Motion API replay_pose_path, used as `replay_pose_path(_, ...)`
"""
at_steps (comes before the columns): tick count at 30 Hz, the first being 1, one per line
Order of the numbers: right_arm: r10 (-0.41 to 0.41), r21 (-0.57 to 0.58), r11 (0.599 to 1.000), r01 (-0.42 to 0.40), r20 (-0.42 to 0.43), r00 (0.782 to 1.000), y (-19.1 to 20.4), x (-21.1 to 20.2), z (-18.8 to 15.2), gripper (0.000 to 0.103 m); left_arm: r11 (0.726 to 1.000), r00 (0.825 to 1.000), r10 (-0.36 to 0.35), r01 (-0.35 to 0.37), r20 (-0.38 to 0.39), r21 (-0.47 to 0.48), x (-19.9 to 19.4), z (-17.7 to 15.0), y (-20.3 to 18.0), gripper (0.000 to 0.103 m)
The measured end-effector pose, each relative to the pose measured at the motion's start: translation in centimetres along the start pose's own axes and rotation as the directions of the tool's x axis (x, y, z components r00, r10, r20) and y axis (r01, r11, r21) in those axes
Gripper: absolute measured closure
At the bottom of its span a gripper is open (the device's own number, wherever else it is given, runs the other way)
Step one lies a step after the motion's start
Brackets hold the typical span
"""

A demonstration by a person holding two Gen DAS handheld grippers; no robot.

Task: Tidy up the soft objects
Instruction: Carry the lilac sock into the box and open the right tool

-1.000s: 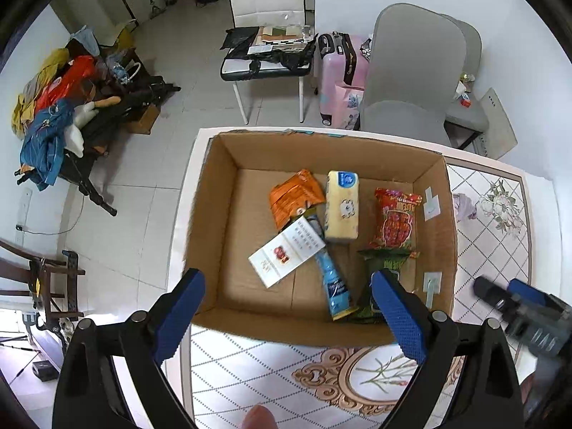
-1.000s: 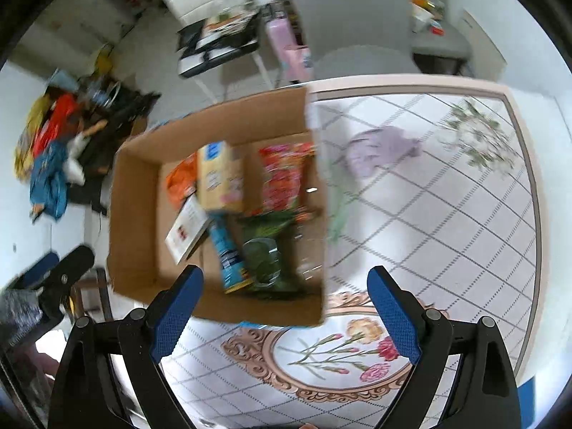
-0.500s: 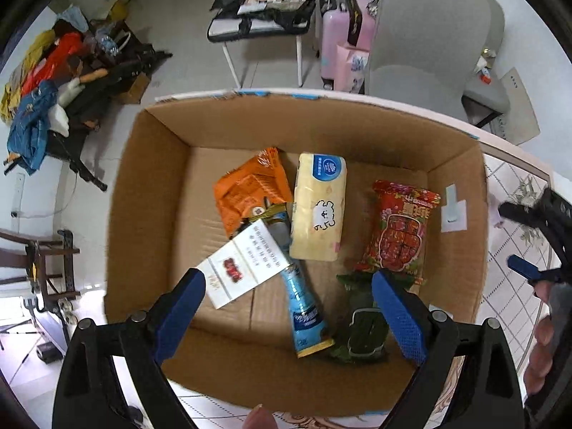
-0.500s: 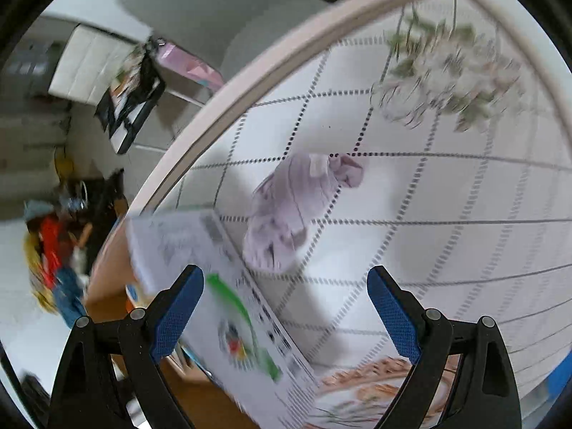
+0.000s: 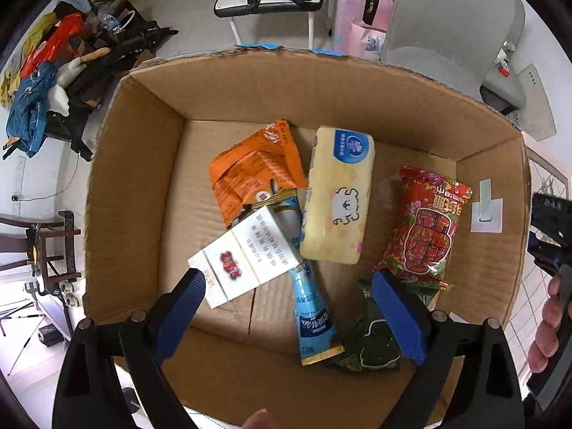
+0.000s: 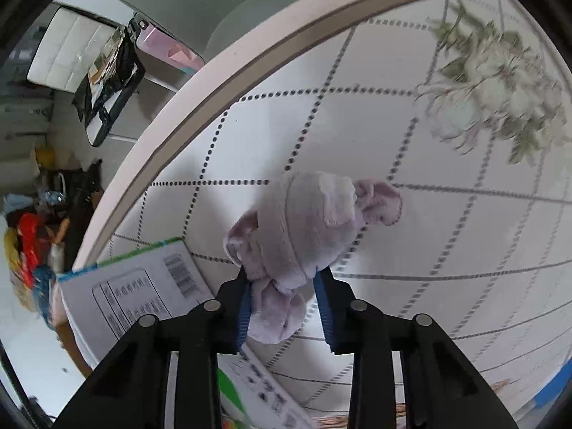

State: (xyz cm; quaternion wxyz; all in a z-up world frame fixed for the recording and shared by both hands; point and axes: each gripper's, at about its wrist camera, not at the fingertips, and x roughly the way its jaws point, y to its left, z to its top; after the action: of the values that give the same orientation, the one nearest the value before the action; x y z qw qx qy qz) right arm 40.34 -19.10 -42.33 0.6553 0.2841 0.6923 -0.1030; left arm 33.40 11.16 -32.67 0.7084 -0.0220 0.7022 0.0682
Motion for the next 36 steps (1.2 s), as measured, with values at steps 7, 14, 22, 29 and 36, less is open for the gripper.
replay_pose_path(7, 0.082, -0.174, 0.982, -0.067, 0.079, 0.994, 2.6, -8.4, -3.5, 0.071, 0.999, 0.998, -0.032, 0.033, 0.045, -0.015, -4.0, -2.0, 3.5, 0.008)
replay_pose_path(14, 0.221, -0.378, 0.901, -0.214, -0.026, 0.975, 8.5, -13.4, -11.6, 0.071, 0.999, 0.995, -0.027, 0.029, 0.095, -0.015, -8.4, -4.4, 7.8, 0.008)
replay_pose_path(22, 0.195, -0.458, 0.844, -0.278, -0.22, 0.956, 15.4, -7.3, -20.2, 0.071, 0.998, 0.995, 0.048, -0.043, 0.087, -0.049, -7.3, -5.4, 11.8, 0.008)
replay_pose_path(29, 0.151, -0.432, 0.854, -0.292, -0.33, 0.932, 17.8, -0.5, -23.1, 0.065, 0.994, 0.997, 0.073, -0.071, 0.026, -0.078, -3.5, -5.4, 14.9, 0.008)
replay_pose_path(36, 0.1, -0.466, 0.852, -0.24, -0.305, 0.947, 17.7, 1.3, -25.2, 0.042, 0.996, 0.999, 0.034, -0.033, 0.019, -0.084, -2.7, -5.8, 15.3, 0.008)
